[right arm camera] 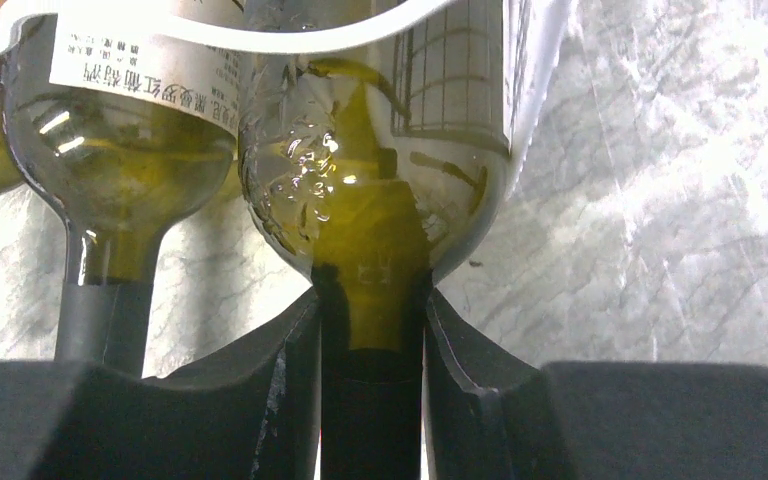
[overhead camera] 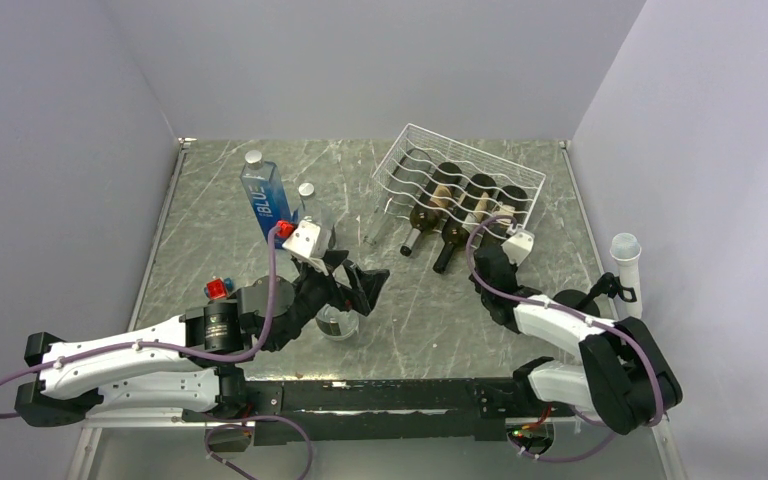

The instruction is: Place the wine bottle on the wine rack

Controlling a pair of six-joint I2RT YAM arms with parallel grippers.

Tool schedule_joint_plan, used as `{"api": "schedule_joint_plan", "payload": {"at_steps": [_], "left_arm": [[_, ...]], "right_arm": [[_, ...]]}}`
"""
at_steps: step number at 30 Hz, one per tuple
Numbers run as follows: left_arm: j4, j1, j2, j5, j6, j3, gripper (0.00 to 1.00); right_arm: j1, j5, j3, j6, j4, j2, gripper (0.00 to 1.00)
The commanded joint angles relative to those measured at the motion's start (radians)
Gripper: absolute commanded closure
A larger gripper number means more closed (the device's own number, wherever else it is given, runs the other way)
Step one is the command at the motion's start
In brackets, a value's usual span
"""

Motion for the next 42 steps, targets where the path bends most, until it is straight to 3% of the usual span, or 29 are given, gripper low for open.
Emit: {"api": "schedule_joint_plan", "payload": {"at_steps": [1, 10, 20, 24, 30, 33, 38, 42], "left_arm": [[0.025, -0.002, -0.021, -0.013, -0.004, 0.022, 0.01], [0.023, -0.002, -0.026, -0.015, 0.006, 0.022, 0.01], [0.007, -0.003, 0.004, -0.008, 0.014, 0.047, 0.01], [0.008, -0.002, 0.007, -0.006, 0.016, 0.049, 0.01], [0.019, -0.002, 0.007, -0.007, 0.023, 0.044, 0.01], [0.006, -0.002, 0.010, -0.011, 0.021, 0.051, 0.01], [0.010, -0.002, 0.003, -0.015, 0.023, 0.048, 0.01], [0.015, -0.002, 0.004, -0.015, 0.029, 0.052, 0.01]], "right_arm": [[-0.045, 0.009, 0.028, -0.104, 0.252, -0.021, 1.00], [-0.133, -0.097, 0.075, -0.065, 0.156, -0.020, 1.00], [-0.207, -0.154, 0.198, -0.054, -0.004, 0.088, 0.99], [-0.243, -0.211, 0.232, -0.022, -0.066, 0.128, 0.80], [-0.251, -0.252, 0.282, 0.004, -0.148, 0.171, 0.31], [-0.251, -0.253, 0.290, 0.013, -0.187, 0.166, 0.17], [-0.251, -0.258, 0.299, -0.004, -0.234, 0.097, 0.04], [-0.252, -0.272, 0.334, -0.036, -0.315, 0.005, 0.00]]}}
